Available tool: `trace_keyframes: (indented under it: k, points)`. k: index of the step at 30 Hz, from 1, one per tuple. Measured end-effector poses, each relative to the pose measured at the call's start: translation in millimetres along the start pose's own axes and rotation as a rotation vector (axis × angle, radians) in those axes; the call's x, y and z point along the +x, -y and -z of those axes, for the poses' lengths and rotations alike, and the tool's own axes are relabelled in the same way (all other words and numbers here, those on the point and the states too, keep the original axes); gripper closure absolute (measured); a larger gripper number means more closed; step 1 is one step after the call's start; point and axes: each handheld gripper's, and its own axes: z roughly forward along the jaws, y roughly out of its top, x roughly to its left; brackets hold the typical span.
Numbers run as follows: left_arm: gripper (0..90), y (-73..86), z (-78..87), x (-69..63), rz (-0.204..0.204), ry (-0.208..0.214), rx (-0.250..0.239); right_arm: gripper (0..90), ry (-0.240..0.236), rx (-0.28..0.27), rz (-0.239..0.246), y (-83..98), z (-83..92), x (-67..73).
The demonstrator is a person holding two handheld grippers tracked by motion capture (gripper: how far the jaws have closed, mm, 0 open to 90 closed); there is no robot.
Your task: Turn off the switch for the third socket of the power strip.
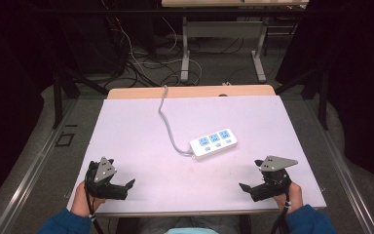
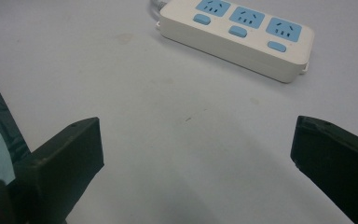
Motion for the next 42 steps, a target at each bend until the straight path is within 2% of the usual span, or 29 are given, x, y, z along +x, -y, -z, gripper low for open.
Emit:
trace_keyframes:
  k: [7,14,16,20,25,26,29,30,33,34,37,38,42]
  points:
    - [0.2,-0.8,-1.2,-0.6,-0.019,0.015,0.001,1.9,-0.001,0.007,-0.003,0.2,-0.5,-0.2]
    - [0.2,-0.9,-0.7,0.1,-0.016,0.009,0.005,1.9,0.006,-0.001,0.004,-0.3,-0.8,-0.3]
    - [0.3,-0.4,-2.0,-0.9,-0.008,0.023,0.009,1.9,0.002,0.002,0.001,-0.5,-0.6,0.0]
    - [0.2,-0.8,-1.9,-0.8,-0.022,0.022,0.018,2.0,0.014,0.002,0.006,-1.4,-2.0,0.7]
    - [0.2,-0.8,-2.2,-0.8,-0.019,0.018,0.015,2.0,0.009,0.004,0.012,-2.9,-2.6,-0.8]
    - [0.2,-0.8,-2.1,-0.7,-0.02,0.018,0.017,2.0,0.01,0.006,-0.002,-3.4,-2.8,0.2]
    - [0.2,-0.5,-2.6,-0.3,-0.016,0.021,0.015,1.9,-0.003,0.011,0.006,-6.3,-5.1,-0.1]
    - [0.2,-0.8,-2.4,0.2,-0.029,0.012,0.015,1.9,-0.003,0.022,0.002,-7.1,-5.0,0.9]
    - [0.2,-0.8,-2.2,-0.8,-0.022,0.02,0.019,1.8,-0.008,0.018,0.01,-9.2,-6.8,0.4]
    - [0.2,-0.8,-2.2,-0.6,-0.023,0.019,0.019,1.8,0.003,0.017,-0.003,-9.5,-6.9,1.2]
    - [0.2,-0.7,-2.6,-0.6,-0.017,0.02,0.013,1.8,-0.009,0.014,0.002,-11.3,-7.9,-0.6]
    - [0.2,-0.8,-2.7,-0.5,-0.017,0.021,0.014,1.8,-0.009,0.026,-0.016,-12.1,-7.4,0.2]
    - [0.2,-0.7,-2.7,-0.7,-0.019,0.021,0.014,1.8,-0.014,0.017,-0.022,-15.0,-8.2,-0.3]
